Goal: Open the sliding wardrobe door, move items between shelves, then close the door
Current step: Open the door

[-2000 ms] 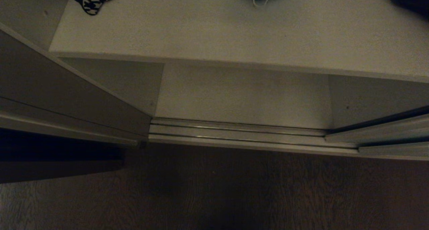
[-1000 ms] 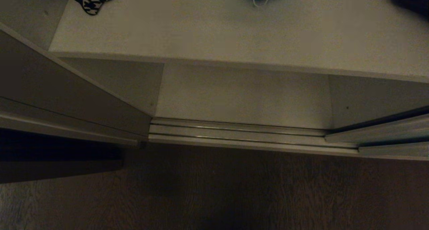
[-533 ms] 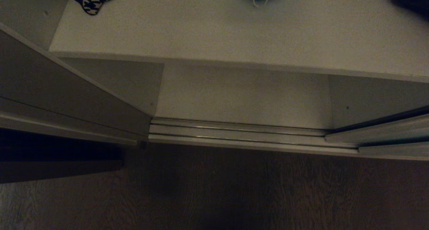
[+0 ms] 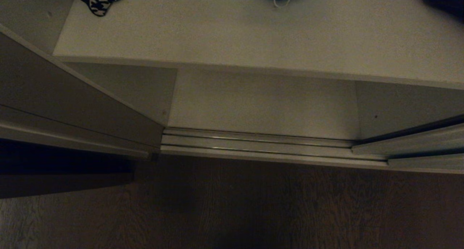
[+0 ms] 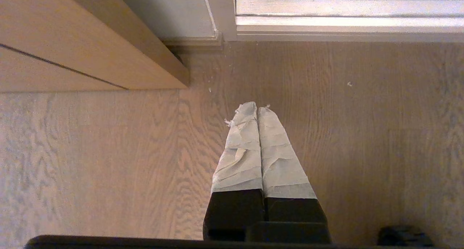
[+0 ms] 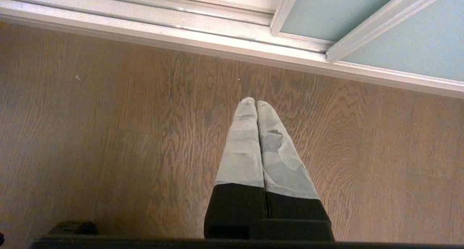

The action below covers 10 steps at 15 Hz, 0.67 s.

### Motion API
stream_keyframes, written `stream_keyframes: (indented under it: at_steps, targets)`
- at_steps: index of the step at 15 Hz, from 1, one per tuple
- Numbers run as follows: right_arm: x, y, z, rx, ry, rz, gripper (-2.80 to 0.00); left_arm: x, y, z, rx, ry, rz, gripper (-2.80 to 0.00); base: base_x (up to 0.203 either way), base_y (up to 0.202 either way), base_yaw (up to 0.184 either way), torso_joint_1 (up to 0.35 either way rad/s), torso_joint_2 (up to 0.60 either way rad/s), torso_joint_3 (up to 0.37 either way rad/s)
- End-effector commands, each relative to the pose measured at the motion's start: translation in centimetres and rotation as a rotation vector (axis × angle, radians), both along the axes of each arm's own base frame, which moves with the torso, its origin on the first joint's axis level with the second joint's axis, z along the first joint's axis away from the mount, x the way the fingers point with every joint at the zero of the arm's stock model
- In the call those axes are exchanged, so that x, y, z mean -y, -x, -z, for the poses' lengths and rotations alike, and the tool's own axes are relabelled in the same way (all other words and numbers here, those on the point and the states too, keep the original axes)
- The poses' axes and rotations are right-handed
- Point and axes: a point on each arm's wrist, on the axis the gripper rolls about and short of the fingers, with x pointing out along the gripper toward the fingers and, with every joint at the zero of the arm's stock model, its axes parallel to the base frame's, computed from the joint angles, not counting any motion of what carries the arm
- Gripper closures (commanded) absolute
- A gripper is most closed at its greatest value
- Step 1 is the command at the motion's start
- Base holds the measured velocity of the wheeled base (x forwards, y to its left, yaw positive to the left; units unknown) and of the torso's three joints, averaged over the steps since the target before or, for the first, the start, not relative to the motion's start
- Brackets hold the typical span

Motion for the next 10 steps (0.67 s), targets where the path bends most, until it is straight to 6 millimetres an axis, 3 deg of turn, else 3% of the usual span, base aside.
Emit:
stream_keyframes:
  at_steps: [1, 10]
  targets:
    - [0.00, 0.00, 0.03, 0.001, 0.001, 0.000, 0.00, 0.00, 0.00, 0.02, -0.001, 0.009, -0.001, 0.00, 0.000, 0.000, 0.000, 0.000, 0.00, 0.000]
    - [0.00, 0.02, -0.01, 0.002, 0.001, 0.000, 0.00, -0.08, -0.01, -0.02, -0.001, 0.065, -0.036, 0.00, 0.000, 0.000, 0.000, 0.000, 0.00, 0.000]
